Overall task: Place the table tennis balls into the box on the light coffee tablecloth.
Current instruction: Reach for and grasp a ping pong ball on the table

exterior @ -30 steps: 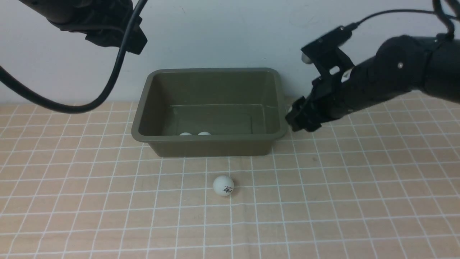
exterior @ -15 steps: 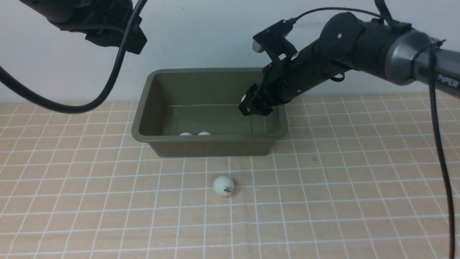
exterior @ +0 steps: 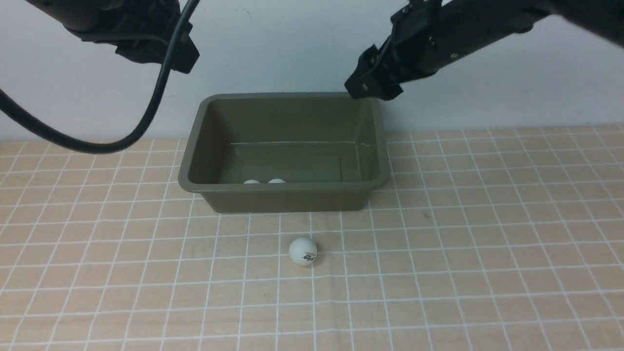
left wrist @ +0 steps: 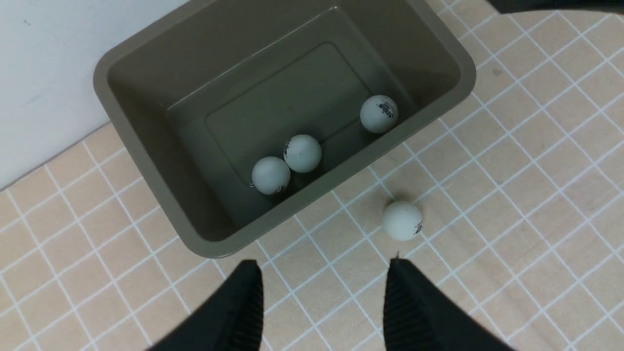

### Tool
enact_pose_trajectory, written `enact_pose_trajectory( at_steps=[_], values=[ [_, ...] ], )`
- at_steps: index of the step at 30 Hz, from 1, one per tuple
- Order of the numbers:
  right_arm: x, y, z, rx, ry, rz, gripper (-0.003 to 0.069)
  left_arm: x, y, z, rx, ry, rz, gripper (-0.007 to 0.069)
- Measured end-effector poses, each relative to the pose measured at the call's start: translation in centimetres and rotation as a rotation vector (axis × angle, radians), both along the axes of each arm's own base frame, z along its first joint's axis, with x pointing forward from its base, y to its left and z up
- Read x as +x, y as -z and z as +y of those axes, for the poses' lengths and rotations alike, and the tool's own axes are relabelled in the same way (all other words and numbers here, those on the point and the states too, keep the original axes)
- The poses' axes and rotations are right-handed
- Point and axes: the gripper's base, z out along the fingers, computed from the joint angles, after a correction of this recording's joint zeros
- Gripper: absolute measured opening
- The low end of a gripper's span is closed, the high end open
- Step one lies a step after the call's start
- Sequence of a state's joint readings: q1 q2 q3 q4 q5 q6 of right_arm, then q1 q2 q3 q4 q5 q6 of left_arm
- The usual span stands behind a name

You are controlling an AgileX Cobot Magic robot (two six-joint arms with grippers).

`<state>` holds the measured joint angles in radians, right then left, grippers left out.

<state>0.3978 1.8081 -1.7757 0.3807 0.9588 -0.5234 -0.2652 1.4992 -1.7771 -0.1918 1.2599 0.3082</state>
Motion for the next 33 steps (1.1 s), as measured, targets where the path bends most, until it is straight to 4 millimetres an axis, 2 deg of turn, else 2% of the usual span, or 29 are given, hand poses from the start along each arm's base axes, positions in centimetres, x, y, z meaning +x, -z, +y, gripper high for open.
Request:
enact_pose_trajectory(
  at_steps=[2, 7, 12, 13, 17, 20, 29, 33],
  values=[
    [-1.2, -1.0, -0.3, 0.011, 0.007, 0.044, 0.0472, -0.2, -0.2, 0.2, 0.011, -0.005, -0.01, 0.0277],
    [-2.7, -1.2, 0.0, 0.04, 0.04, 0.132, 0.0471, -1.5, -1.4, 1.0, 0.046, -0.034, -0.065, 0.0277],
    [-4.8, 1.8, 2.4, 0.036, 0.03, 0.229, 0.0471, -4.1, -3.6, 3.0, 0.115, -0.129, -0.158, 0.0277],
    [-4.9, 2.1, 2.6, 0.033, 0.03, 0.237, 0.0471, -4.1, -3.6, 3.0, 0.115, -0.129, -0.157, 0.0277],
    [-6.9, 4.9, 5.5, 0.049, 0.028, 0.264, 0.0471, -4.4, -4.2, 4.6, 0.222, -0.235, -0.205, 0.0277],
    [-7.7, 6.2, 6.6, 0.037, 0.057, 0.248, 0.0471, -4.3, -4.2, 4.9, 0.243, -0.268, -0.21, 0.0277],
    [-9.1, 9.5, 7.4, -0.026, 0.124, 0.203, 0.0471, -4.4, -4.0, 4.1, 0.193, -0.204, -0.192, 0.0277],
    [-8.8, 11.0, 7.9, -0.033, 0.126, 0.22, 0.0471, -4.5, -4.0, 3.7, 0.154, -0.174, -0.18, 0.0277]
  ],
)
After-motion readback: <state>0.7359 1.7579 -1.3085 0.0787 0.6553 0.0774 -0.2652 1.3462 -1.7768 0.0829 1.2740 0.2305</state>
